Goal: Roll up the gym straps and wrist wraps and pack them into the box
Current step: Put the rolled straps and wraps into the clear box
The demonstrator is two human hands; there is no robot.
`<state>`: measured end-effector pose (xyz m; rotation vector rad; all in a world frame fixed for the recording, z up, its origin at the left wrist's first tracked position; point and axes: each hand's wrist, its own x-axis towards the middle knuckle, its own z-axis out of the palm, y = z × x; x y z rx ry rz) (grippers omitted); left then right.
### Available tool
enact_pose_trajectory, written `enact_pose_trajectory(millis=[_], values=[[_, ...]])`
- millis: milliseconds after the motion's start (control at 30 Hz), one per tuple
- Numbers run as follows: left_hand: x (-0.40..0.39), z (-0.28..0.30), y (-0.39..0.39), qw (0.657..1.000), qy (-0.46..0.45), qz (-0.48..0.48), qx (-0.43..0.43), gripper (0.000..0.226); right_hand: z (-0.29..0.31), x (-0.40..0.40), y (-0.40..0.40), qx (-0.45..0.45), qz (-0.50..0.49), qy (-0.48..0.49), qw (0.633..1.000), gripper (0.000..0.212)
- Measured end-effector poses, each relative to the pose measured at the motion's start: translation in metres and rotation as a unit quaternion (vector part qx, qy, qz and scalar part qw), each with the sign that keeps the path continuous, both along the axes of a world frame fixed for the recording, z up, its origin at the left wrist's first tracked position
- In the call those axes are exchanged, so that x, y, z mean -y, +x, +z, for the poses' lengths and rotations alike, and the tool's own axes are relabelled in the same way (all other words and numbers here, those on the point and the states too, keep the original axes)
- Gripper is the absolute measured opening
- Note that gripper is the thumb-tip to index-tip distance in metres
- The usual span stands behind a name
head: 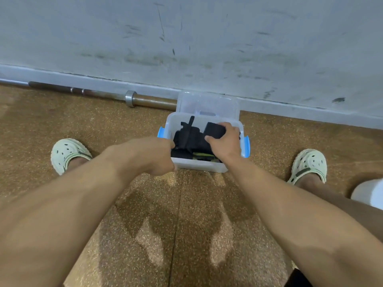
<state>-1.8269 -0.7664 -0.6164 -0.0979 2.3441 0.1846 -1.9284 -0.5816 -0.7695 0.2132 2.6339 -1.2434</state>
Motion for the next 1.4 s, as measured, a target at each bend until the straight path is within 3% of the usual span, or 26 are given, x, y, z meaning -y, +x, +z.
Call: enact_pose_trajectory(millis=[167,367,467,533,633,767,867,933,1067,1233,1333,1400], values=[[-0.005,-0.003,0.000,1.000,-0.005,-0.008,-0.004,0.058,-0.037,-0.010,-0.031,0.077,-0.024,-0.039,0.996,0.071],[-0.014,-0.005,-0.003,1.000,-0.005,-0.020,-0.008,0.056,-0.040,0.004,-0.049,0.131,0.092,-0.020,0.987,0.077],[-0.016,-0.004,-0.006,1.000,-0.008,-0.026,-0.004,0.054,-0.043,0.008,-0.054,0.166,0.132,0.049,0.976,0.080],[-0.017,-0.004,-0.006,1.000,-0.007,-0.028,-0.001,0.055,-0.042,0.011,-0.055,0.179,0.176,0.153,0.956,0.082],[-0.019,-0.004,-0.005,1.000,0.003,-0.024,0.001,0.055,-0.039,0.013,-0.051,0.139,0.201,0.273,0.930,0.081],[-0.020,-0.002,-0.002,1.000,0.008,-0.030,0.001,0.054,-0.022,0.017,-0.043,0.036,0.169,0.359,0.917,0.067],[-0.018,-0.003,-0.001,1.000,0.010,-0.027,-0.006,0.052,-0.017,0.026,-0.042,-0.086,0.248,0.347,0.901,0.055],[-0.016,-0.003,-0.001,1.000,0.005,-0.027,-0.007,0.052,-0.017,0.037,-0.041,-0.132,0.353,0.305,0.874,0.065],[-0.016,-0.006,-0.002,0.999,-0.001,-0.032,-0.004,0.052,-0.031,0.050,-0.042,-0.095,0.441,0.311,0.837,0.073],[-0.014,-0.011,-0.006,0.999,0.012,-0.032,-0.006,0.049,-0.044,0.048,-0.050,0.010,0.397,0.277,0.875,0.067],[-0.016,-0.018,-0.015,0.999,0.039,-0.022,-0.020,0.050,-0.039,0.045,-0.058,-0.021,0.354,0.194,0.915,0.052],[-0.021,-0.033,-0.027,0.995,0.085,-0.005,-0.053,0.052,-0.031,0.039,-0.064,-0.061,0.265,0.115,0.955,0.040]])
